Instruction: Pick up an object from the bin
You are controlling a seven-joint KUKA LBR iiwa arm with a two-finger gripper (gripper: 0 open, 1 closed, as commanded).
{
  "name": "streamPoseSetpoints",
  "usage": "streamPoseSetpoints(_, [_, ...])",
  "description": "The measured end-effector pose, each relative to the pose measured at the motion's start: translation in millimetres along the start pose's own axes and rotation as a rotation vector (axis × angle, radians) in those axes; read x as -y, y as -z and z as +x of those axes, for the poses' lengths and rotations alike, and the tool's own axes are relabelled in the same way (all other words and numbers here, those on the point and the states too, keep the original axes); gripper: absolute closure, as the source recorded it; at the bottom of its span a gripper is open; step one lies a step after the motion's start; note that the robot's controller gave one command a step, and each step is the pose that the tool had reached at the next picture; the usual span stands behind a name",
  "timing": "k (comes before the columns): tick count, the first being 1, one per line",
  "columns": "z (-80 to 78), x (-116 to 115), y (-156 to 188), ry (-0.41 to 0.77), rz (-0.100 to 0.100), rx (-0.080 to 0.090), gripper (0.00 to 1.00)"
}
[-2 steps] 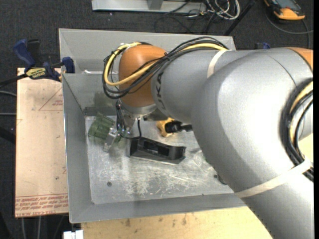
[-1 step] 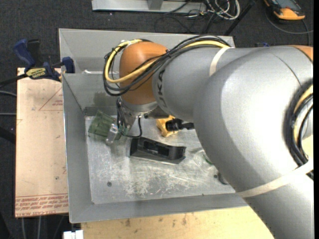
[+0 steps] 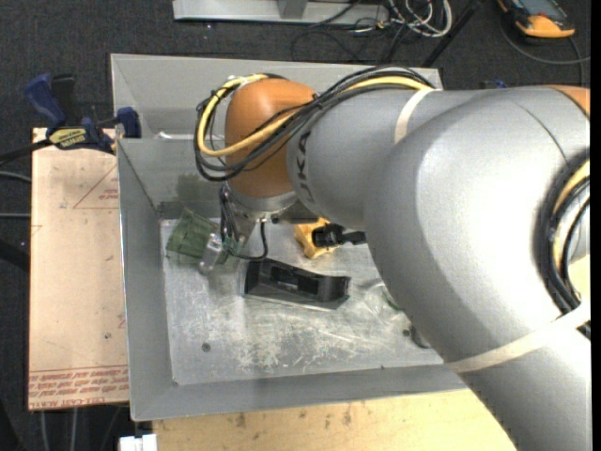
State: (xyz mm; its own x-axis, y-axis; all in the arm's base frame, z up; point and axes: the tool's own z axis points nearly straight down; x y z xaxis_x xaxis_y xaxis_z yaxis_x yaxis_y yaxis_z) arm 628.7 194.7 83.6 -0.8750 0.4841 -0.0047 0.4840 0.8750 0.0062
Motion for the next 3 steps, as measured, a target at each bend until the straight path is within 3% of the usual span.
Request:
streamPoseSetpoints(2, [1.9,1.7,20.6,-0.001,0.008,-0.009,1.0])
streamPoseSetpoints(3, [0.8,0.6,34.1,0.0,0.005,-0.005,1.0])
